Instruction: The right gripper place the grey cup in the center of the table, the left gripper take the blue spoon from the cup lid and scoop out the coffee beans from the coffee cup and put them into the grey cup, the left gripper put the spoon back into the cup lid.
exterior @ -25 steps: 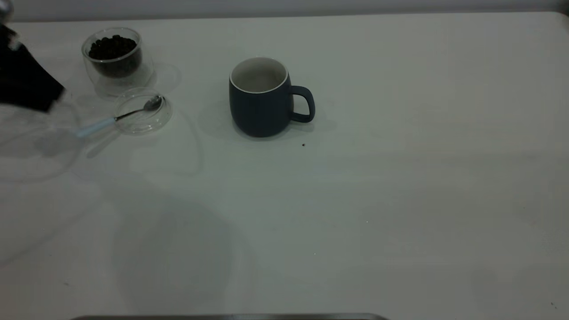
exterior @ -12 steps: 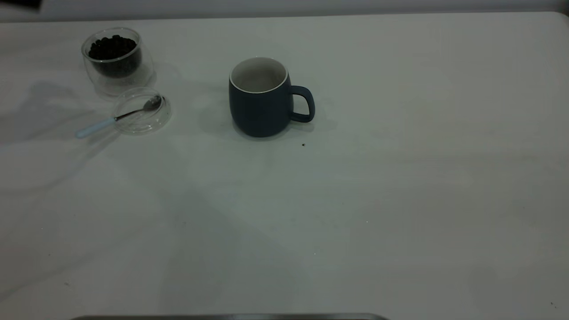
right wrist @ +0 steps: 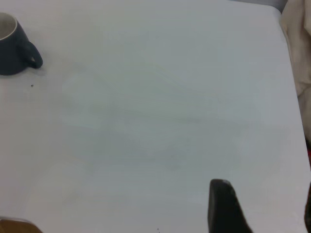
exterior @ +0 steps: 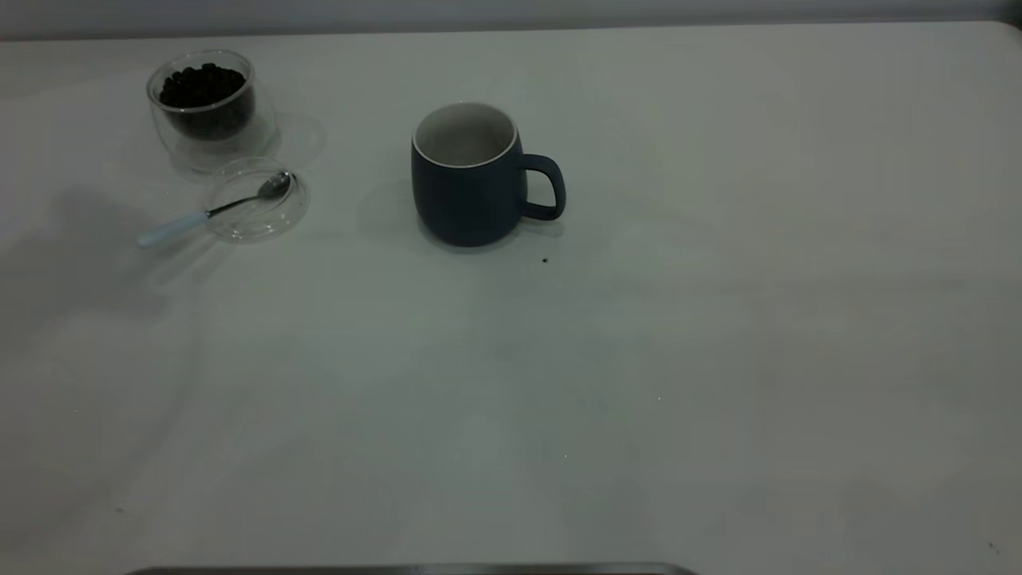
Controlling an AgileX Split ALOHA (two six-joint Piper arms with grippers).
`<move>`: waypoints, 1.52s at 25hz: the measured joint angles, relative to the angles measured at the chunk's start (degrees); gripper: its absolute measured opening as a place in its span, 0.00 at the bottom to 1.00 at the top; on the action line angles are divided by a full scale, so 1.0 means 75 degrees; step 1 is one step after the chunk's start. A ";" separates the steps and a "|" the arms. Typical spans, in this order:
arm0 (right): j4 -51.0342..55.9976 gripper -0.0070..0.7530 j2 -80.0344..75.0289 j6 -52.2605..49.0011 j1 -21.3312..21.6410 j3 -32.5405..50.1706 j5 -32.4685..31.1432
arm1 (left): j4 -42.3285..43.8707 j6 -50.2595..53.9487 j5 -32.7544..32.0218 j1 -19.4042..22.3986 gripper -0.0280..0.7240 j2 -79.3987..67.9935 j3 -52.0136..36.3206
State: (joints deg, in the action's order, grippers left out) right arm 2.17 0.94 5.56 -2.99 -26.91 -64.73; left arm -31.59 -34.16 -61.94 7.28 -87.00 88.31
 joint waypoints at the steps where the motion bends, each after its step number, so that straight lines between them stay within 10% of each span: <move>1: 0.0000 0.49 0.0000 0.0000 0.0000 0.0000 0.0000 | 0.0459 0.0485 -0.0120 -0.0207 0.52 0.0355 -0.0032; 10: 0.0000 0.49 0.0000 0.0007 0.0000 0.0000 0.0000 | 0.2875 0.3433 -0.0643 -0.1173 0.52 0.2969 -0.2222; 24: 0.0000 0.49 0.0000 -0.0003 0.0000 0.0000 0.0000 | 0.3564 0.3897 -0.0013 -0.1189 0.52 0.6580 -0.7047; 38: 0.0000 0.49 0.0000 0.0005 0.0000 0.0000 0.0000 | 0.3570 0.4288 -0.0214 -0.1196 0.52 0.8762 -0.8075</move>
State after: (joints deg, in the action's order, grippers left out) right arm 2.17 0.94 5.60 -2.99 -26.91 -64.73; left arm -4.81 -2.00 -63.54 -1.68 -21.29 27.74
